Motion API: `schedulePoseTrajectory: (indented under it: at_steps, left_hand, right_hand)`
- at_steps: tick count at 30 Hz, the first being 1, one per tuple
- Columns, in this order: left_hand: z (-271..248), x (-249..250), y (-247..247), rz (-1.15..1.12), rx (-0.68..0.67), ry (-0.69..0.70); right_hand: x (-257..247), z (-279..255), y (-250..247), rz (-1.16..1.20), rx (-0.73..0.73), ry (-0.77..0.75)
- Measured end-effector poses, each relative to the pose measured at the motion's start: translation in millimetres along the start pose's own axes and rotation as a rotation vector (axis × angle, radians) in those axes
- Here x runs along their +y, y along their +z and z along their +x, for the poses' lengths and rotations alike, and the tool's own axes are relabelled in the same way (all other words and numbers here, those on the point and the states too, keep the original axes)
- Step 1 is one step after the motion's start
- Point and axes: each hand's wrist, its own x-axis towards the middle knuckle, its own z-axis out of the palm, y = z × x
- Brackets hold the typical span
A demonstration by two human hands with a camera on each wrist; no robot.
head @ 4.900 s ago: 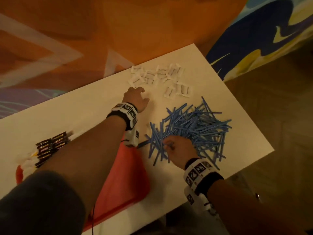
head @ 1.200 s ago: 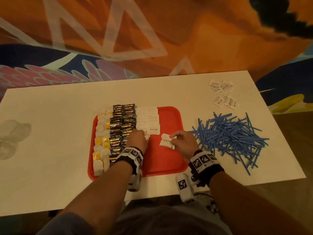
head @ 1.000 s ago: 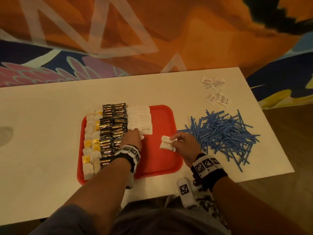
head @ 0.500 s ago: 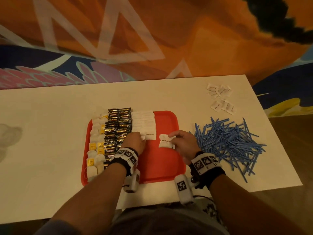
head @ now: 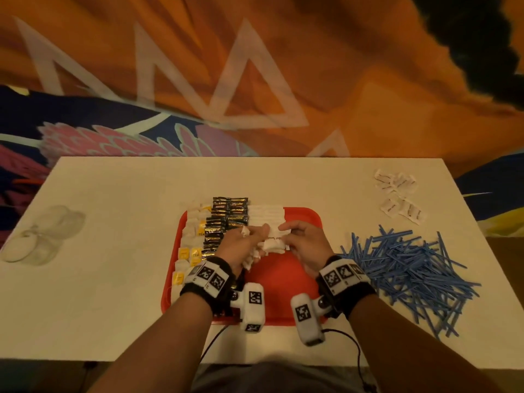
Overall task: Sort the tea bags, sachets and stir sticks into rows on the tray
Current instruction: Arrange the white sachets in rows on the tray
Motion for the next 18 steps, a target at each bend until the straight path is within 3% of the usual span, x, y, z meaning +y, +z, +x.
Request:
schedulePoseTrajectory:
  at_steps: [3,6,12,18]
  left_hand:
    - [-0.8,4.3,-3.1,0.138,-0.016,0.081]
    - [-2.2,8.2,-5.0,0.1,0.029,0.13]
    - [-0.6,5.7,-9.2,0.07,0.028,0.151]
    - [-2.1,1.1,-8.9,-0.001,0.054,0.16]
  right_hand:
    - [-2.9,2.7,6.4,-0.009,0.007,-0.036]
    - [-6.9,3.5,8.3,0.07,0.081,-0.044]
    - [-0.2,10.0,13.2,0.03,0.006,-0.025]
    - [7.9,13.6,13.4,0.089,0.095,-0.092]
